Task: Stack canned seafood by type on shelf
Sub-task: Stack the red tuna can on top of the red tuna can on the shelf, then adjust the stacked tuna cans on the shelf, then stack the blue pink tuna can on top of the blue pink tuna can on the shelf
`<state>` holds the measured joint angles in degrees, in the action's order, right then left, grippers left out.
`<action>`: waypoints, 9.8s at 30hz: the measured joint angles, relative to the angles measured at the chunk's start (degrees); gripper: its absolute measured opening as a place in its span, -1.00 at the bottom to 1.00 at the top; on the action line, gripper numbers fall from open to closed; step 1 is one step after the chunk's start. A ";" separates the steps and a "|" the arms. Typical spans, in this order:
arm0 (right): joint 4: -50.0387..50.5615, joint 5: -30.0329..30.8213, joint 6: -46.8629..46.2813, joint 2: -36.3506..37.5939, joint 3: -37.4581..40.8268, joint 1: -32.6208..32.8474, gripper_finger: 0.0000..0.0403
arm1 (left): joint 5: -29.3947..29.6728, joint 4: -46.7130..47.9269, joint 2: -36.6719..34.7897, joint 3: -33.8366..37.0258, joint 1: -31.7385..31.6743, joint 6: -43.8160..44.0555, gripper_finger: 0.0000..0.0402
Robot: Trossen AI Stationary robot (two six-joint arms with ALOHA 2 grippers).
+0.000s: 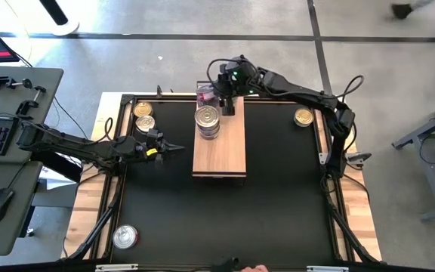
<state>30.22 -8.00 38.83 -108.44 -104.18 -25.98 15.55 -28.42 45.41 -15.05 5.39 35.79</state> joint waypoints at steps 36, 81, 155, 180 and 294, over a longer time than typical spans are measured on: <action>0.26 -1.94 -2.86 -0.31 0.00 -0.30 0.15 | -0.22 0.39 0.00 0.00 0.00 -1.71 -1.00; 2.90 3.25 0.41 5.47 0.00 -7.21 0.15 | -3.57 18.90 3.55 -11.51 -1.73 -10.20 -1.00; 2.33 -3.80 -7.98 12.73 -0.02 -9.73 0.15 | -5.64 21.14 36.50 -32.20 -20.97 -37.55 -1.00; -3.52 1.67 -10.54 15.41 -0.04 -7.64 0.15 | -7.19 10.93 41.99 -32.15 -22.30 -37.91 -1.00; 24.24 4.34 -32.09 15.98 0.00 -6.94 0.14 | -3.04 77.83 8.20 -32.15 -32.88 -10.73 -1.00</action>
<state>54.46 -3.66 6.74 -92.47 -104.18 -32.92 12.52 49.40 53.61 -47.20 -27.49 25.06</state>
